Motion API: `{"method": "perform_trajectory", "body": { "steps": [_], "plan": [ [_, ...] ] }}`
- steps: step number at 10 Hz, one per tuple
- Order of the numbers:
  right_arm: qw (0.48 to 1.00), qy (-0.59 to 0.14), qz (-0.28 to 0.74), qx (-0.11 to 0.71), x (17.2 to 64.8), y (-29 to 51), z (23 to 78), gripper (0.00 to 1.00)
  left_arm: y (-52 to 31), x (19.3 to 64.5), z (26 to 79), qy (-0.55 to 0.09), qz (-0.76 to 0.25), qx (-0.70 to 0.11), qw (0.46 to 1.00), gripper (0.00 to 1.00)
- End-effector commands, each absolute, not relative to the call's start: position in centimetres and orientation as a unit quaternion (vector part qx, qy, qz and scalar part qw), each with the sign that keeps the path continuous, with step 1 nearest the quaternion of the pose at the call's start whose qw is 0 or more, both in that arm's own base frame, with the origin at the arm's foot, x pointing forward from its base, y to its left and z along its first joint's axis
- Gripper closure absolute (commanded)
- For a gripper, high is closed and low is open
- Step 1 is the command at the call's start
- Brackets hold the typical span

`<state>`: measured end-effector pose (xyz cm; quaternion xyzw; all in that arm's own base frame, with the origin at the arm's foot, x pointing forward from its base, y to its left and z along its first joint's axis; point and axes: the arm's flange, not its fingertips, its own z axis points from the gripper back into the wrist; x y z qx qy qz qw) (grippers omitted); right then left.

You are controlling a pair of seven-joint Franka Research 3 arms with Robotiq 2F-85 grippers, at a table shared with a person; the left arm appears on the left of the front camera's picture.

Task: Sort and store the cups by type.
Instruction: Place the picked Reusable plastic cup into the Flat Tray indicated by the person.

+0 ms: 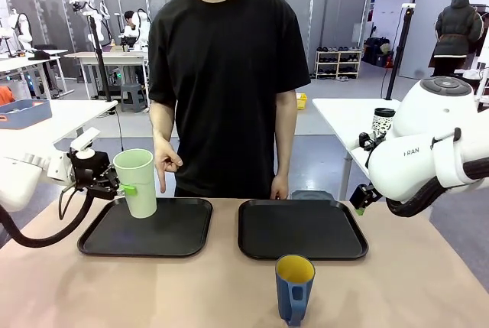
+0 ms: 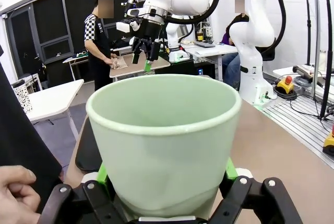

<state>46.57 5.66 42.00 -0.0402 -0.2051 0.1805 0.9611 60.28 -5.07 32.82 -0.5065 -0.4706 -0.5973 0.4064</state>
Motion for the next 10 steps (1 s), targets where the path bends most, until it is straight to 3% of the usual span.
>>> {"method": "perform_trajectory", "body": {
  "steps": [1,10],
  "plan": [
    [0.961,-0.205,0.180,-0.039,46.6,5.6,41.9,0.00,-4.4,60.8,31.6,-0.472,-0.599,-0.508,0.401,0.12],
    [0.961,-0.205,0.180,-0.039,46.6,5.6,41.9,0.00,-3.6,64.8,24.8,-0.473,-0.602,-0.491,0.416,0.12]
  ]
}}
